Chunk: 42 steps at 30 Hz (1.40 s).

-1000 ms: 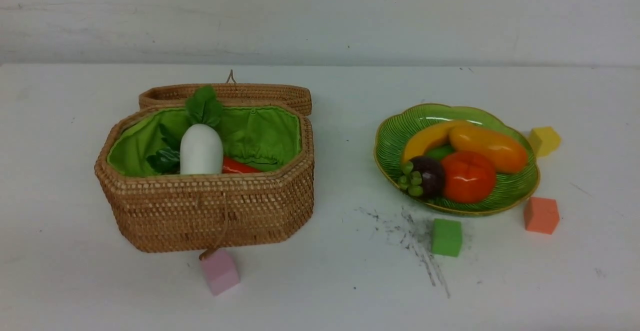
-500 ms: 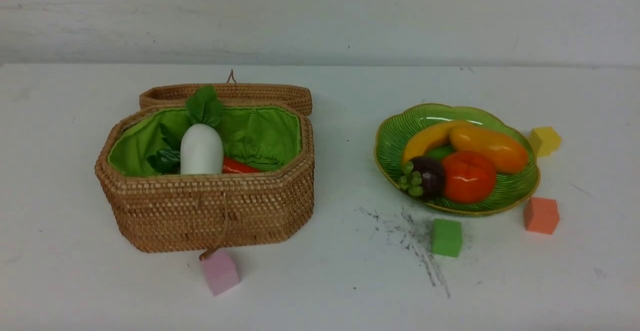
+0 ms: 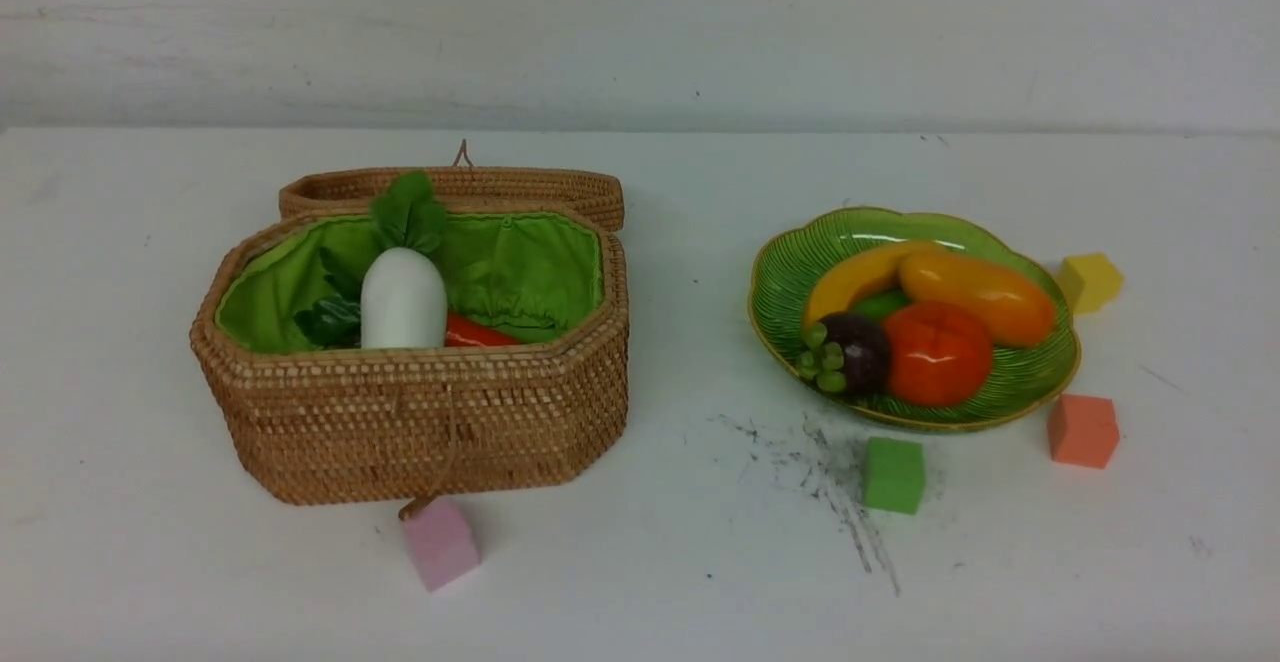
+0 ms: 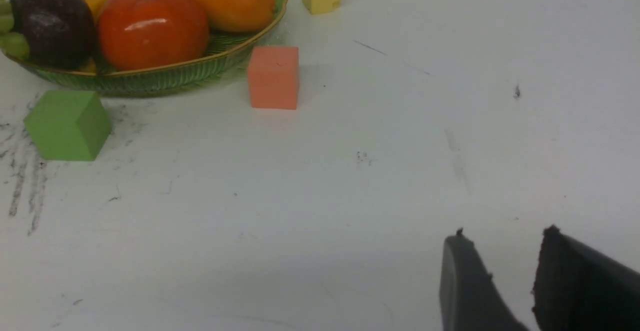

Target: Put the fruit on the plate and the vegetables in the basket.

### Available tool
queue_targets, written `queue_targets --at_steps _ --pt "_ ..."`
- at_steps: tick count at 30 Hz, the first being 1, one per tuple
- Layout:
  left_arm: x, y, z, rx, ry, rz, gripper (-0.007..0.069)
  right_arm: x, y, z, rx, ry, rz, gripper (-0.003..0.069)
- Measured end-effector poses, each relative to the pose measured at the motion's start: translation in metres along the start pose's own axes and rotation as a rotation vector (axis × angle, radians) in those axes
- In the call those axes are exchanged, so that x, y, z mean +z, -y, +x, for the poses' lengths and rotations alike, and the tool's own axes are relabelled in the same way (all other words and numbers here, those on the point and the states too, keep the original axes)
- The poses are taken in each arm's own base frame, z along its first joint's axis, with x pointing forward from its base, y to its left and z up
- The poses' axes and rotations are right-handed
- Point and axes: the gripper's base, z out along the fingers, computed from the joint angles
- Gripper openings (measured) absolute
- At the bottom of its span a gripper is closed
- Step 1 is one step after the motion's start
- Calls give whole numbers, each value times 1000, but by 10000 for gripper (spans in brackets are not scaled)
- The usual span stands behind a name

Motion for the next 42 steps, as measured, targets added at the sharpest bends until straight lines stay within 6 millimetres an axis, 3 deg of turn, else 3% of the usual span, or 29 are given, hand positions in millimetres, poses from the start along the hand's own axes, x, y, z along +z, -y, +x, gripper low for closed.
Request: queue_targets --at_steps 42 --pt "0 0 0 0 0 1 37 0 0 0 0 1 0 238"
